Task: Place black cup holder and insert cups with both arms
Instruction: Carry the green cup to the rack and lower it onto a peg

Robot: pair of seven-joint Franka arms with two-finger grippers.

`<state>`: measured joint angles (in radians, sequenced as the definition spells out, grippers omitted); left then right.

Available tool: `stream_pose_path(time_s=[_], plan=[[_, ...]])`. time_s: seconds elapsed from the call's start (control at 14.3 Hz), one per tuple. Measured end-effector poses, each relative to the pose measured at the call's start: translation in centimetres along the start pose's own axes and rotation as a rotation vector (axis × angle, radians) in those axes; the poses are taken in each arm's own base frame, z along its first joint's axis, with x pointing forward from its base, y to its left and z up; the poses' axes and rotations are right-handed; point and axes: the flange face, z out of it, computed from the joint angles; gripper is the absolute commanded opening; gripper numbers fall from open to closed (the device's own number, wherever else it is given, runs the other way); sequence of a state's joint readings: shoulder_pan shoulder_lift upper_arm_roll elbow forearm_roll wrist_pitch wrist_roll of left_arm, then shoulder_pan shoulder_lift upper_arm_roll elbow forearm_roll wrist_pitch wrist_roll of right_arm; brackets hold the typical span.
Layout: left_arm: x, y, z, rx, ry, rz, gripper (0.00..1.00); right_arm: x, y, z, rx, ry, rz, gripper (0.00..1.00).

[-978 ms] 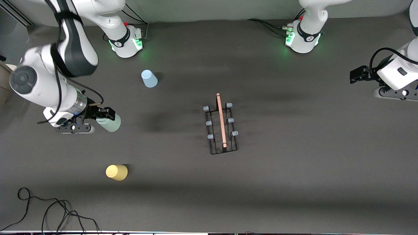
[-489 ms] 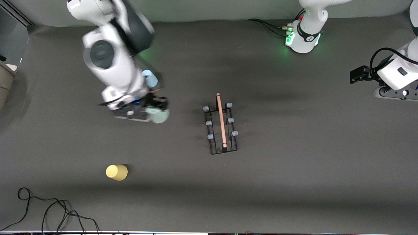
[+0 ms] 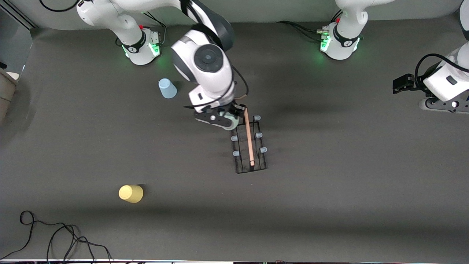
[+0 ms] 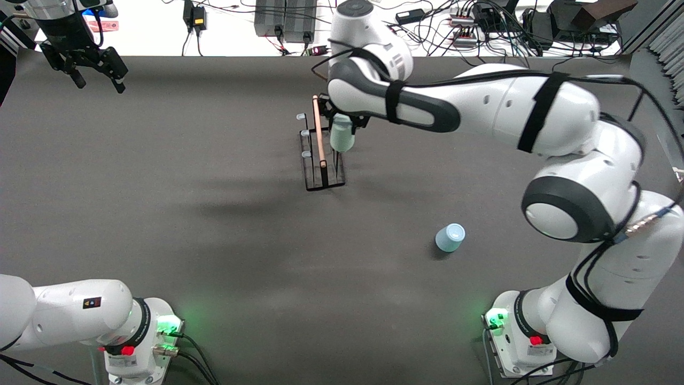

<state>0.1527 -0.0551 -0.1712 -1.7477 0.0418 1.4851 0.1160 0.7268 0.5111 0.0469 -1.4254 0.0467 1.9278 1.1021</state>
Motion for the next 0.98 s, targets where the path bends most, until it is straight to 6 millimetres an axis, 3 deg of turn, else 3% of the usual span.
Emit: stream_pose_path(time_s=[0.35,0.77,0.84,0.91,0.98], plan=[[0.0,0.0,0.0,0.000,0.000,0.000,0.99,0.9,-0.1,1.5,-0.005,0.001,0.011,0.24],[0.0,0.0,0.0,0.000,0.000,0.000,0.99,0.1,-0.7,7.0,-0.011,-0.002,-0.003,0.25],[0.0,0.0,0.0,0.000,0.000,-0.001,0.99,0.1,-0.6,7.5,-0.014,-0.004,-0.002,0.41],[0.0,0.0,0.0,0.000,0.000,-0.001,0.99,0.1,-0.6,7.9,-0.015,-0.004,-0.002,0.83],[0.0,0.0,0.0,0.000,0.000,-0.001,0.99,0.2,-0.6,8.2,-0.019,-0.006,-0.002,1.00]])
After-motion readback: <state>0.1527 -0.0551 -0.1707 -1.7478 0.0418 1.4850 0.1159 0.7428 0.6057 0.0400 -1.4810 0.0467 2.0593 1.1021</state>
